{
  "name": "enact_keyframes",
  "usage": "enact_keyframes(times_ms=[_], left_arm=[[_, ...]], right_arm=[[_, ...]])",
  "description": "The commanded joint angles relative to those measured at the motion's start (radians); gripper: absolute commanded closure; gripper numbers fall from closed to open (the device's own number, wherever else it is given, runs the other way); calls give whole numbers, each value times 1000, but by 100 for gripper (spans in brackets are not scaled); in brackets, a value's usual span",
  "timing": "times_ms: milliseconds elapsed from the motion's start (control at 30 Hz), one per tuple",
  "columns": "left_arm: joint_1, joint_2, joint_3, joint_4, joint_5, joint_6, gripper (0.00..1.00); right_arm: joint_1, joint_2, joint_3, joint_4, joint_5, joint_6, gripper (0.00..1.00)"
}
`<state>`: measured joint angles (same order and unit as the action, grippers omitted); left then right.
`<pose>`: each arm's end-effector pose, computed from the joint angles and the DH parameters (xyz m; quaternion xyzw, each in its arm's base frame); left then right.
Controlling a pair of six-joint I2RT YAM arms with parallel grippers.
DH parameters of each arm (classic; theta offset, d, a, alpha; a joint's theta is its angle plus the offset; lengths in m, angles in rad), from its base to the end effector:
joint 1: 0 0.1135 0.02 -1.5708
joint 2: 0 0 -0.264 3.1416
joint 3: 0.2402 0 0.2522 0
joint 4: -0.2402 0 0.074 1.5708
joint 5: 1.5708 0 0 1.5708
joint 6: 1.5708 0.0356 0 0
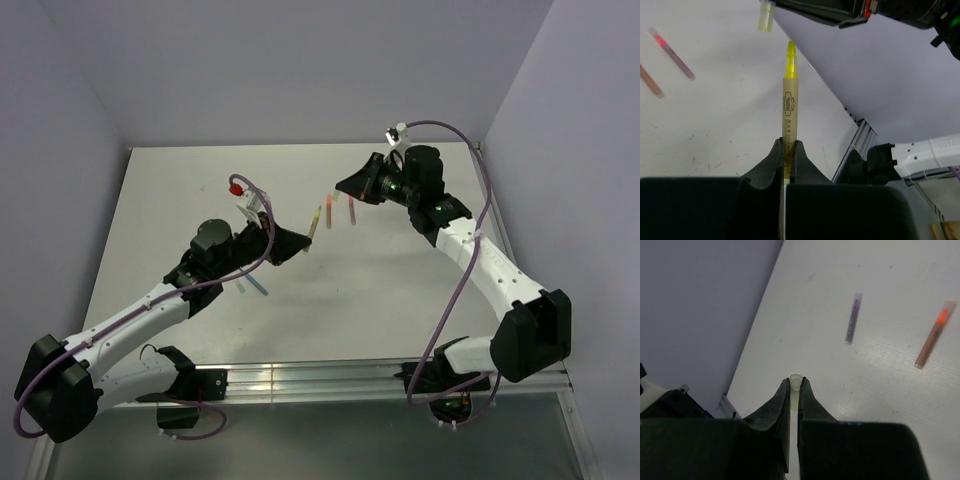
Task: Insert the pens into the pen caps
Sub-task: Pick up the pen from the center of the board, then insert the pen cap onto the pen.
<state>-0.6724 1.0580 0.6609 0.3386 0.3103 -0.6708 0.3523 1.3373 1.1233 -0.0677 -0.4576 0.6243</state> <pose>0.1867 -0.1625 0.2978 0.1066 0.7187 -0.5098 0.4607 0.2882 0.1227 0.3475 -0.0295 0.7898 0.4346 0.4317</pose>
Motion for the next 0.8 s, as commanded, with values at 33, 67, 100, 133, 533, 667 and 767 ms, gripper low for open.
enact_keyframes(times_ms=[33,67,100,133,533,667,767], left_arm=[[-4,-6,11,56,127,51,100],[-4,-4,11,51,130,56,100],[-6,-1,11,56,139,57,100],[-4,-1,8,60,144,57,99],[-4,33,26,62,141,66,100],[-4,22,23,60,124,68,100],[-4,14,25,50,107,74,100]], right_arm=[[-4,-59,3,83,-73,0,100],[-4,-62,3,86,-78,-1,100],[-4,-66,0,89,-79,-3,100],[-4,-69,0,95,-90,-3,100],[-4,-70,-10,155,-226,44,100],[-4,-72,-11,149,-236,43,100],[-4,-73,-13,146,-243,37,100]])
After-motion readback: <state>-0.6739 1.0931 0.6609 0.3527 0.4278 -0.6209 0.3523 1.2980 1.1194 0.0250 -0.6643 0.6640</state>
